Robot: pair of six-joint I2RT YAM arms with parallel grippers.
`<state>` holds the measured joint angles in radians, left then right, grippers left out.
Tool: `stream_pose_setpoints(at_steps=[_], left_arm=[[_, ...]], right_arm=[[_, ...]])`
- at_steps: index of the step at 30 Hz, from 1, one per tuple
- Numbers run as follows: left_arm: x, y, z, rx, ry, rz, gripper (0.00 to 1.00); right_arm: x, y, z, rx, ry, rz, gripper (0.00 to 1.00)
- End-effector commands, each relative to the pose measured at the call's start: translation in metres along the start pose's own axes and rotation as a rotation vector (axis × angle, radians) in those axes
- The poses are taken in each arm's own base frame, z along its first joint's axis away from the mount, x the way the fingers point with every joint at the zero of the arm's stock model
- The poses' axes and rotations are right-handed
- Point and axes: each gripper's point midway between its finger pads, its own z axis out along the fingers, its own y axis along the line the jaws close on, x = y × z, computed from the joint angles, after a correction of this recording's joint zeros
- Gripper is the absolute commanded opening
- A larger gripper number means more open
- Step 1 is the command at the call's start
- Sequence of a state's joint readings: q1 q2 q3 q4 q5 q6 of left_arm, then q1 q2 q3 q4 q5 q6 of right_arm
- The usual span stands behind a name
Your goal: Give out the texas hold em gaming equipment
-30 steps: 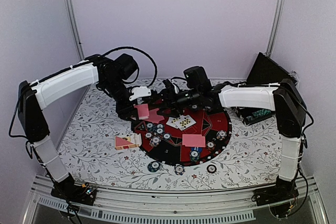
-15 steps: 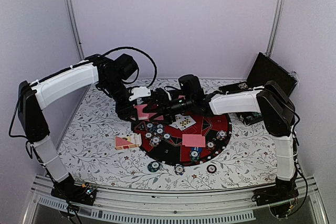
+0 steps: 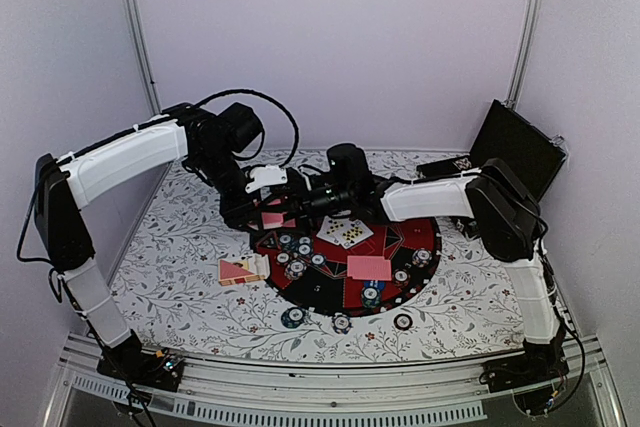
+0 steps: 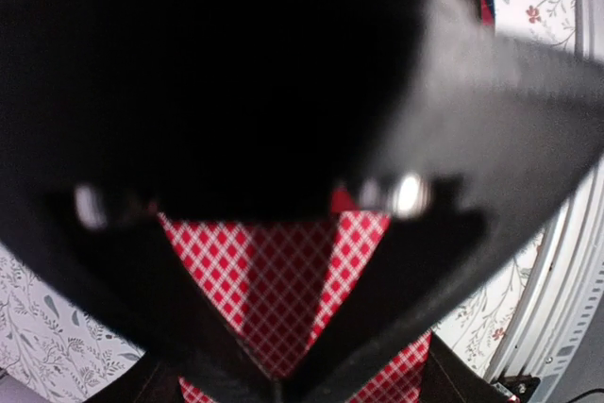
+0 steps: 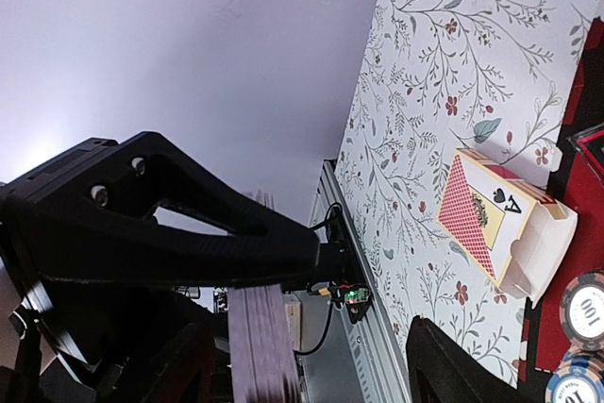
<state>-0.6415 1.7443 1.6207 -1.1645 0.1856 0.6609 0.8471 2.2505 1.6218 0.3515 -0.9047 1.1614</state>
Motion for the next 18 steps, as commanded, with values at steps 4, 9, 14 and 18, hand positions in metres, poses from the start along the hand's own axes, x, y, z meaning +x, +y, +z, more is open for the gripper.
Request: stream_pose_setpoints(at_steps=[4,9,14,18], left_arm=[[-0.008,-0.001,-0.005,-0.003,-0.027,0.001,0.0],[-0.008,-0.001,-0.007,-0.004,-0.03,0.003,0.0],[-0.007,-0.002,-0.007,-0.006,-0.029,0.003,0.0],[-0.006,-0.002,-0.008,-0.011,-0.028,0.005,0.0]], right_arm=[[0.005,-0.002,0.025,-0.041,0.044,0.015,0.73],[0.005,-0.011,0.029,-0.052,0.049,0.046,0.7],[0.001,-0.022,0.021,-0.041,0.036,0.071,0.66],[-0.003,-0.029,0.003,-0.024,0.0,0.083,0.66]])
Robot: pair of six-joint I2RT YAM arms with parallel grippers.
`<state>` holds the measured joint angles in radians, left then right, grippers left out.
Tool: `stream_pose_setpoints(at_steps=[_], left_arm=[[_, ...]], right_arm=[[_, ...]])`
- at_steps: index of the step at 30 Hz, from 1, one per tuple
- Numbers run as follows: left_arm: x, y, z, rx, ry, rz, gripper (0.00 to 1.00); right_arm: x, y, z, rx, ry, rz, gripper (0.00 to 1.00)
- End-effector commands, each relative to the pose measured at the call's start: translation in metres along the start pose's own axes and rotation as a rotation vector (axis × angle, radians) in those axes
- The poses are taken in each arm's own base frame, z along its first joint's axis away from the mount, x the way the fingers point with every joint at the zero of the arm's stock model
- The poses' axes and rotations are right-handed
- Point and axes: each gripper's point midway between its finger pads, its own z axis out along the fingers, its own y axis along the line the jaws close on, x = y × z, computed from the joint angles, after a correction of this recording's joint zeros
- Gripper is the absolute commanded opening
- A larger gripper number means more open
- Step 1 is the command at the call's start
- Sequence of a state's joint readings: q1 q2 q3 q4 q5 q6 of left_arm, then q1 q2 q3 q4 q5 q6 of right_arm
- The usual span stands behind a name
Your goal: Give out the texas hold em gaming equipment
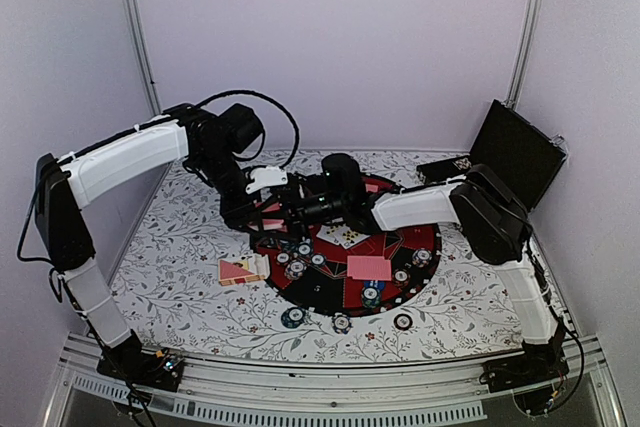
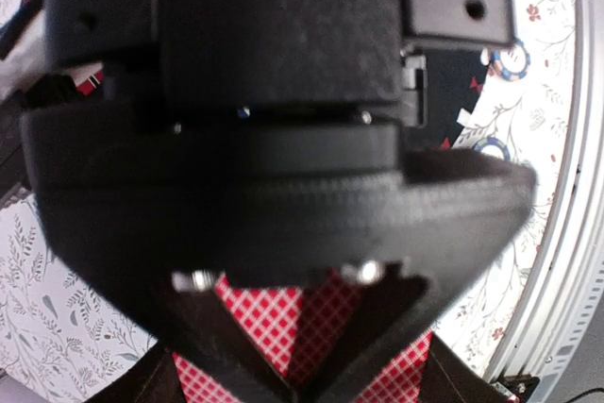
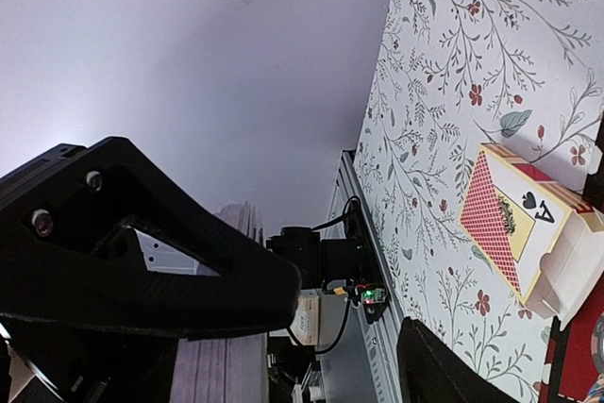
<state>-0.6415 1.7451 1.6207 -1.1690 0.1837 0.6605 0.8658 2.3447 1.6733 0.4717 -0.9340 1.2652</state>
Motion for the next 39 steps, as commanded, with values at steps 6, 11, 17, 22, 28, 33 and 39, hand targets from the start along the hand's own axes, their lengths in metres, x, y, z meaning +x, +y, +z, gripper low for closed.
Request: stream_pose_setpoints(at_steps=[6,11,17,22,28,33,39], left_arm=[[-0.007,-0.001,-0.007,-0.013,-0.033,0.006,0.0],[-0.007,0.0,-0.008,-0.016,-0.032,0.007,0.0],[-0.008,0.001,-0.008,-0.019,-0.031,0.006,0.0],[-0.007,0.001,-0.009,-0.021,-0.03,0.007,0.0],[-0.007,0.0,-0.008,-0.016,-0.027,0.005,0.0],[-0.005,0.001,-0.006,-0.02,-0.019,0.007,0.0],[-0.004,0.001,-0.004,-0.018,-0.013,0.005,0.0]], right_arm=[[-0.005,-0.017,-0.043,0.038,-0.07,0.035,0.59],[-0.004,-0.016,-0.053,0.034,-0.081,0.037,0.52],[-0.004,-0.008,-0.059,0.027,-0.085,0.027,0.47],[-0.003,-0.01,-0.069,0.036,-0.1,0.032,0.43],[-0.005,-0.002,-0.081,0.029,-0.118,0.021,0.24],[-0.003,0.007,-0.086,0.021,-0.119,0.01,0.13],[0.0,0.009,-0.109,0.027,-0.15,0.011,0.08]])
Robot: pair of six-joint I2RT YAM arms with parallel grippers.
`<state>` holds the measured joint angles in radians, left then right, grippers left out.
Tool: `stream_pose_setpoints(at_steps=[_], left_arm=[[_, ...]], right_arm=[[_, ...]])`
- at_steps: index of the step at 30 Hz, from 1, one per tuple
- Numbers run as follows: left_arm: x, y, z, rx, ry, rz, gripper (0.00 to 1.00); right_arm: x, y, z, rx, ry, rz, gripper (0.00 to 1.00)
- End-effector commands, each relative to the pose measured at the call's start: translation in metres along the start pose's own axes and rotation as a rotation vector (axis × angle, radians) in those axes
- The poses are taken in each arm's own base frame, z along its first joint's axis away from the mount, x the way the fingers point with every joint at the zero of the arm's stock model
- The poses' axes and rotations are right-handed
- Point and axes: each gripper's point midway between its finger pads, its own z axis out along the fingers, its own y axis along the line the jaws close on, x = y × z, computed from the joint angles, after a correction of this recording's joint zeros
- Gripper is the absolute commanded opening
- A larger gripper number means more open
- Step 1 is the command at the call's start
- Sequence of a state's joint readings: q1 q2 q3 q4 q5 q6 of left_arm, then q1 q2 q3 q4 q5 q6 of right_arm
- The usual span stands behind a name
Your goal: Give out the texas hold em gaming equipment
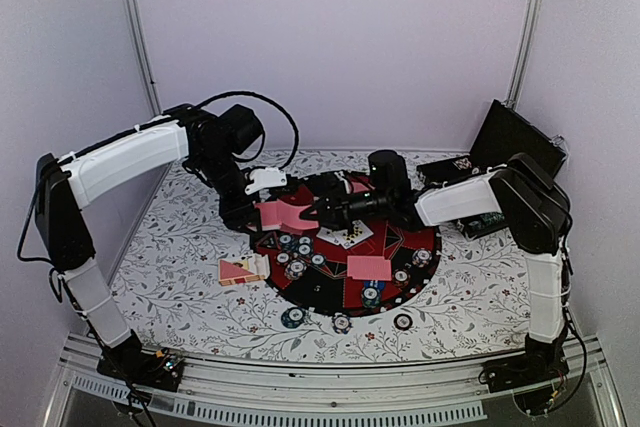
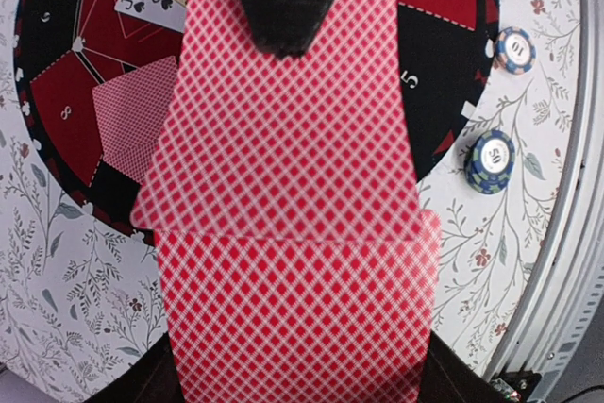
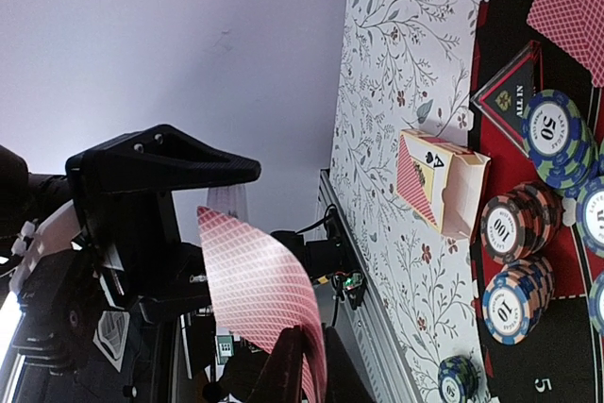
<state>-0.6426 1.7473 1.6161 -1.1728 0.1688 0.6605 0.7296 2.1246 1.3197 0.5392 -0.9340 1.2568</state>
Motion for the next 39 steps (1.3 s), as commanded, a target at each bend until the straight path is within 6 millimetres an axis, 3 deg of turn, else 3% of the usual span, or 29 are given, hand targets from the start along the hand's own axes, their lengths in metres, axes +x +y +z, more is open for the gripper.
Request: stream_pose_setpoints(at_steps=[1,9,17,23,31,39], left_arm=[[-0.008,0.001,-0.006,-0.015,-0.03,0.006,0.0],[-0.007,0.001,-0.007,-0.016,-0.03,0.007,0.0],[-0.008,0.001,-0.008,-0.018,-0.029,0.009,0.0],[-0.008,0.002,-0.009,-0.018,-0.028,0.007,0.0],[-0.008,0.001,-0.008,-0.014,-0.026,0.004,0.0],[-0.007,0.001,-0.009,-0.019,-0.024,0.006,0.0]], right_arm=[[-0.001,0.022,-0.026,-0.022,-0.036,-0.047,0.09],[-0.008,-0.009,-0.079,0.032,-0.114,0.0,0.06],[-0.022,-0.066,-0.113,0.179,-0.173,0.055,0.04],[-0.036,-0.105,-0.119,0.326,-0.192,0.068,0.03],[-0.057,-0.131,-0.117,0.425,-0.192,0.035,0.01],[-0.061,-0.159,-0.116,0.515,-0.171,0.059,0.01]])
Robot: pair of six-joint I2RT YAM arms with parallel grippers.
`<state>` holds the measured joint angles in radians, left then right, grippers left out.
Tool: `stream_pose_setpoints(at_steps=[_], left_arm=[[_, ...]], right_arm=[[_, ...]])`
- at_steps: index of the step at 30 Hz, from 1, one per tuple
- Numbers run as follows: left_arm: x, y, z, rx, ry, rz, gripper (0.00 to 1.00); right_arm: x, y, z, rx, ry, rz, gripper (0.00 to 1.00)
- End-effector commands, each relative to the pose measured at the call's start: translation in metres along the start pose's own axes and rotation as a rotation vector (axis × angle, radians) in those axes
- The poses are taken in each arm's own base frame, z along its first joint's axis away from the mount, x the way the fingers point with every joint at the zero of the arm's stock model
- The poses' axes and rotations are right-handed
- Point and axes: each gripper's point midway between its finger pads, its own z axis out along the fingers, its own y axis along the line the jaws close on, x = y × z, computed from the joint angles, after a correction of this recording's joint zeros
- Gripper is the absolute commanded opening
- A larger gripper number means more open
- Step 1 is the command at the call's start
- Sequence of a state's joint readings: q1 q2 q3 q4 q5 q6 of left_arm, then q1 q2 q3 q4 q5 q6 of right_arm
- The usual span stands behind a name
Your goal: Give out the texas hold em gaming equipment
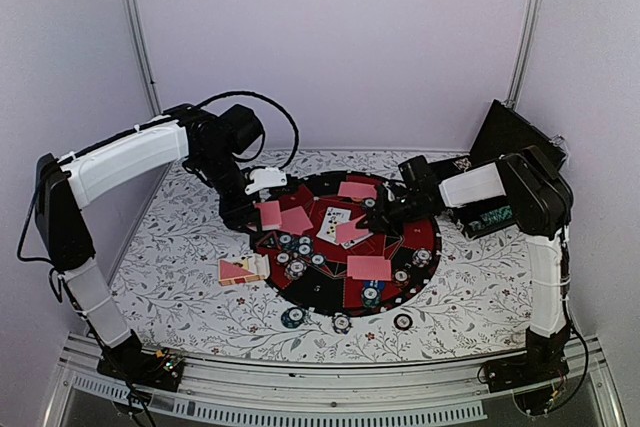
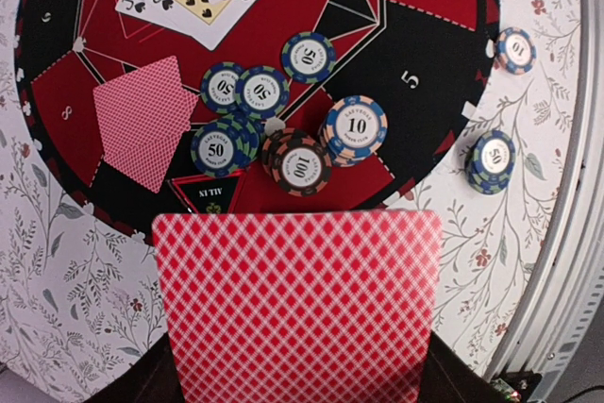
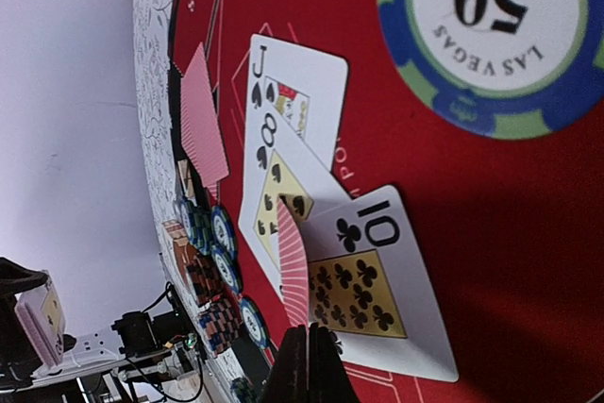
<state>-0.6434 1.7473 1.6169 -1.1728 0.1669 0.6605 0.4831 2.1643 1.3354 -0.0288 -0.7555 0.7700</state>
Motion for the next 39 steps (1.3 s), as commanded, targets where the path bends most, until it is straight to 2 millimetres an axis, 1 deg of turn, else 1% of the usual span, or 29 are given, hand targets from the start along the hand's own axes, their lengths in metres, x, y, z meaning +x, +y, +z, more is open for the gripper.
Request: stream_pose_setpoints(at_steps=[1,4,7,12,16,22,29,31,32,34,35,37,39], left_arm=[[-0.006,0.001,-0.009,-0.016,-0.024,0.005,0.0],[-0.006,0.0,-0.008,-0.013,-0.023,0.004,0.0],[-0.007,0.0,-0.007,-0.012,-0.025,0.003,0.0],[-0.008,0.0,-0.007,-0.009,-0.028,0.003,0.0],[-0.008,0.0,-0.007,-0.008,-0.027,0.001,0.0],[-0.008,0.0,-0.008,-0.007,-0.028,-0.001,0.0],[-0.008,0.0,-0.008,-0.006,-0.029,-0.002,0.0],[-0.008,-0.001,-0.007,-0.005,-0.027,0.0,0.0],[-0.008,-0.001,-0.008,-0.006,-0.028,-0.001,0.0],[-0.009,-0.001,-0.007,-0.004,-0.03,-0.001,0.0],[-0.009,-0.001,-0.007,-0.004,-0.031,-0.001,0.0],[-0.01,0.0,-0.006,-0.003,-0.03,0.0,0.0],[-0.011,0.0,-0.006,-0.002,-0.031,-0.002,0.0]], right_arm=[[-0.001,-0.025,0.007,0.086,0.015,0.0,0.02],[0.0,-0.034,0.006,0.131,0.01,-0.004,0.06],[0.0,-0.038,0.003,0.171,0.008,-0.015,0.16],[-0.004,-0.033,-0.005,0.198,-0.008,-0.042,0.34],[-0.007,-0.029,-0.012,0.224,-0.022,-0.057,0.42],[-0.006,-0.027,-0.025,0.269,-0.044,-0.074,0.44],[-0.003,-0.01,-0.035,0.234,-0.054,-0.085,0.4],[-0.004,0.0,-0.041,0.221,-0.07,-0.096,0.42],[-0.004,0.006,-0.043,0.205,-0.075,-0.102,0.45],[0.0,0.027,-0.047,0.128,-0.08,-0.12,0.54],[0.004,0.041,-0.049,0.073,-0.084,-0.132,0.59],[0.017,0.069,-0.049,-0.042,-0.071,-0.144,0.67],[0.029,0.098,-0.045,-0.135,-0.049,-0.165,0.71]])
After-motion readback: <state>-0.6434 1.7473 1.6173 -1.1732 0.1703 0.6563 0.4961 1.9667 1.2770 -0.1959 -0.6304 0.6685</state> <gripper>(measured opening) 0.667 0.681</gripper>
